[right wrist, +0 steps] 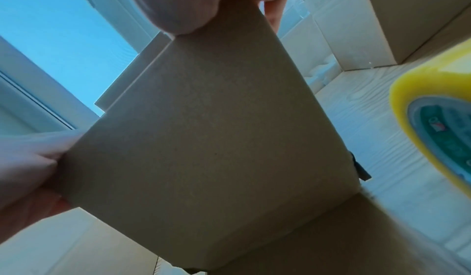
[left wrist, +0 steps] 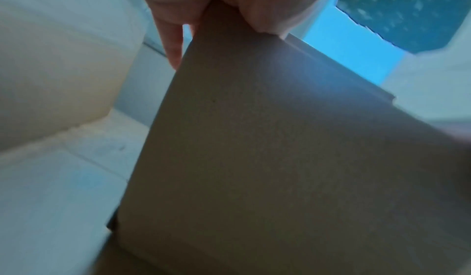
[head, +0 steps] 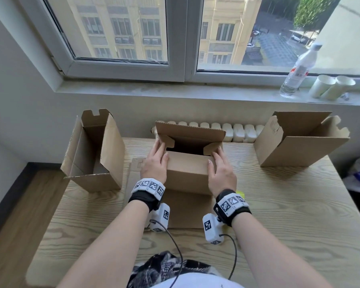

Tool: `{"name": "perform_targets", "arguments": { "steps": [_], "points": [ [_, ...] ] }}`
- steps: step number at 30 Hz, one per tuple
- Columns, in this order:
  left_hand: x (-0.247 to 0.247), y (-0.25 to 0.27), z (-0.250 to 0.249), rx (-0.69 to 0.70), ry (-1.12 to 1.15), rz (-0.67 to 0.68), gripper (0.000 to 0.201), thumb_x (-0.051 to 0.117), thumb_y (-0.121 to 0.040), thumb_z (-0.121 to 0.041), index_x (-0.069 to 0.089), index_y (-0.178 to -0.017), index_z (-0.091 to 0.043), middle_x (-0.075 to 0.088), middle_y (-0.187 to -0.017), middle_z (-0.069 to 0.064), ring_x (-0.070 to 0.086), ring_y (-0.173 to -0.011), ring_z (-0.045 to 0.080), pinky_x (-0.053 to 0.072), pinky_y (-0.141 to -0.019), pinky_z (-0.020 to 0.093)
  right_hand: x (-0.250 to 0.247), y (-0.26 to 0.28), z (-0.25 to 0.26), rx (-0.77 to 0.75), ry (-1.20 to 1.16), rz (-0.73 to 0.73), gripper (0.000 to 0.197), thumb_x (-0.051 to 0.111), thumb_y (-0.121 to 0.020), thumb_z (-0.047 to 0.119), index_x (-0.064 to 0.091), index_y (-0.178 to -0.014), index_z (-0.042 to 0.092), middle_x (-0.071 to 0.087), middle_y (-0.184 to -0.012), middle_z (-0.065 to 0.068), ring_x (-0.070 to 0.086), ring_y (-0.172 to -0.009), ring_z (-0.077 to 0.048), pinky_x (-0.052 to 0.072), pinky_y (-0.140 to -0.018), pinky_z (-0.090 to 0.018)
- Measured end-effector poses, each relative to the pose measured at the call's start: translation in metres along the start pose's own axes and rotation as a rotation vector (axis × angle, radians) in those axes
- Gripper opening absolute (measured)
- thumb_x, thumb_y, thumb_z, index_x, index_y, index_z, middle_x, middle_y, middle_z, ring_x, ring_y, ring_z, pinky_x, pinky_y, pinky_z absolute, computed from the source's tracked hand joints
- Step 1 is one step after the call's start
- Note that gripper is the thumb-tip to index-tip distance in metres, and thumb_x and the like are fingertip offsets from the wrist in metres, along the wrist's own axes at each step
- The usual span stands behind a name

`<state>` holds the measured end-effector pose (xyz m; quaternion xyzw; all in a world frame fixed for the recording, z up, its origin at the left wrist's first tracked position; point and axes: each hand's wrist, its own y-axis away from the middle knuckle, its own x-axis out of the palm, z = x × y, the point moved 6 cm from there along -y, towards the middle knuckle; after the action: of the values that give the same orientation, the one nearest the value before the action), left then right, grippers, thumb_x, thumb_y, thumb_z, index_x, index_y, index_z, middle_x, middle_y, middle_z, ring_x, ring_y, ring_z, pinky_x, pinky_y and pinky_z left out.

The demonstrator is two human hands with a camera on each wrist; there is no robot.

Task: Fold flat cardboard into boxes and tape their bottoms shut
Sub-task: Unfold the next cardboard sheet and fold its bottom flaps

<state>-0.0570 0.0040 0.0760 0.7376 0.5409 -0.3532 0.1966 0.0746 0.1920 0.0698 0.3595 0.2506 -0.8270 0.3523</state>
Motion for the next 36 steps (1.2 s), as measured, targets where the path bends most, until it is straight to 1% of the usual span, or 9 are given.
{"name": "perform_targets", "arguments": {
  "steps": [2,5,9,12,18,23,26,30,36],
  "points": [
    [0.0,0.0,-0.003,0.027,-0.195,0.037,0.046,0.031,-0.105,-0.039,0.038,-0.15,-0.03,0.023,-0.161,-0.015,0.03,-0.144,0.014,0.029,-0.114,0.037,0.001,-0.003,0.002,-0.005,0.052,0.014,0.044,0.043,-0.102,0.034,0.049,-0.142,0.016,0.033,-0.157,0.003,0.035,-0.142,-0.021,0.026,-0.118,-0.041],
    [0.001,-0.003,-0.005,0.01,-0.335,0.106,0.048,0.024,-0.106,-0.039,0.031,-0.152,-0.03,0.018,-0.162,-0.011,0.015,-0.15,0.019,0.02,-0.119,0.048,-0.006,-0.012,0.012,-0.017,0.214,-0.027,0.055,0.05,-0.097,0.03,0.037,-0.149,0.017,0.022,-0.162,-0.001,0.016,-0.149,-0.025,0.007,-0.121,-0.05],
    [0.003,-0.002,-0.004,0.003,-0.445,0.129,0.049,0.019,-0.105,-0.041,0.028,-0.153,-0.031,0.017,-0.163,-0.011,0.013,-0.151,0.024,0.018,-0.119,0.053,-0.019,-0.033,0.037,-0.096,0.295,-0.05,0.094,0.063,-0.081,0.017,0.007,-0.156,0.021,-0.007,-0.164,-0.004,-0.006,-0.151,-0.027,-0.007,-0.12,-0.05],
    [0.004,0.001,-0.003,-0.006,-0.452,0.145,0.051,0.016,-0.105,-0.043,0.024,-0.154,-0.032,0.015,-0.163,-0.01,0.01,-0.151,0.025,0.013,-0.12,0.053,-0.015,-0.043,0.043,-0.118,0.381,0.044,0.094,0.058,-0.086,0.02,-0.004,-0.156,0.024,-0.013,-0.164,-0.001,-0.015,-0.15,-0.027,-0.008,-0.12,-0.054],
    [-0.003,0.004,-0.003,-0.049,-0.365,0.113,0.076,0.009,-0.092,-0.063,-0.022,-0.152,-0.027,0.006,-0.165,0.003,0.006,-0.152,0.025,0.009,-0.122,0.052,-0.01,-0.029,0.032,-0.167,0.35,0.038,0.072,0.05,-0.093,0.025,0.014,-0.155,0.026,0.004,-0.165,0.0,0.0,-0.152,-0.023,0.0,-0.121,-0.051],
    [-0.008,0.004,-0.008,0.011,-0.338,0.116,0.09,0.007,-0.079,-0.074,-0.046,-0.137,-0.03,-0.028,-0.16,-0.003,-0.004,-0.152,0.023,0.009,-0.121,0.054,0.003,-0.01,0.018,-0.154,0.327,0.057,0.049,0.032,-0.1,0.035,0.035,-0.148,0.023,0.025,-0.161,-0.002,0.014,-0.15,-0.025,0.012,-0.12,-0.053],
    [-0.005,0.003,-0.006,0.035,-0.395,0.165,0.09,0.009,-0.082,-0.074,-0.041,-0.142,-0.029,-0.034,-0.158,-0.004,-0.01,-0.151,0.023,0.005,-0.122,0.054,0.006,-0.006,0.017,-0.152,0.38,0.084,0.058,0.017,-0.098,0.04,0.035,-0.15,0.023,0.028,-0.16,0.0,0.013,-0.151,-0.026,0.011,-0.12,-0.053],
    [-0.001,0.002,-0.001,0.049,-0.463,0.253,0.088,0.02,-0.092,-0.07,-0.029,-0.15,-0.024,-0.031,-0.159,-0.001,-0.017,-0.15,0.021,-0.001,-0.122,0.051,0.007,-0.008,0.017,-0.133,0.45,0.169,0.062,0.01,-0.098,0.043,0.021,-0.155,0.023,0.014,-0.164,0.0,0.004,-0.152,-0.025,0.006,-0.121,-0.051],
    [0.002,0.008,-0.024,0.099,-0.649,0.289,0.068,0.006,-0.102,-0.053,-0.009,-0.156,-0.015,-0.021,-0.162,0.0,-0.026,-0.147,0.018,-0.009,-0.121,0.051,0.003,-0.007,0.014,-0.097,0.491,0.247,0.061,0.013,-0.102,0.048,0.01,-0.157,0.021,-0.002,-0.165,-0.001,-0.006,-0.152,-0.023,0.003,-0.121,-0.052]
  ]
}}
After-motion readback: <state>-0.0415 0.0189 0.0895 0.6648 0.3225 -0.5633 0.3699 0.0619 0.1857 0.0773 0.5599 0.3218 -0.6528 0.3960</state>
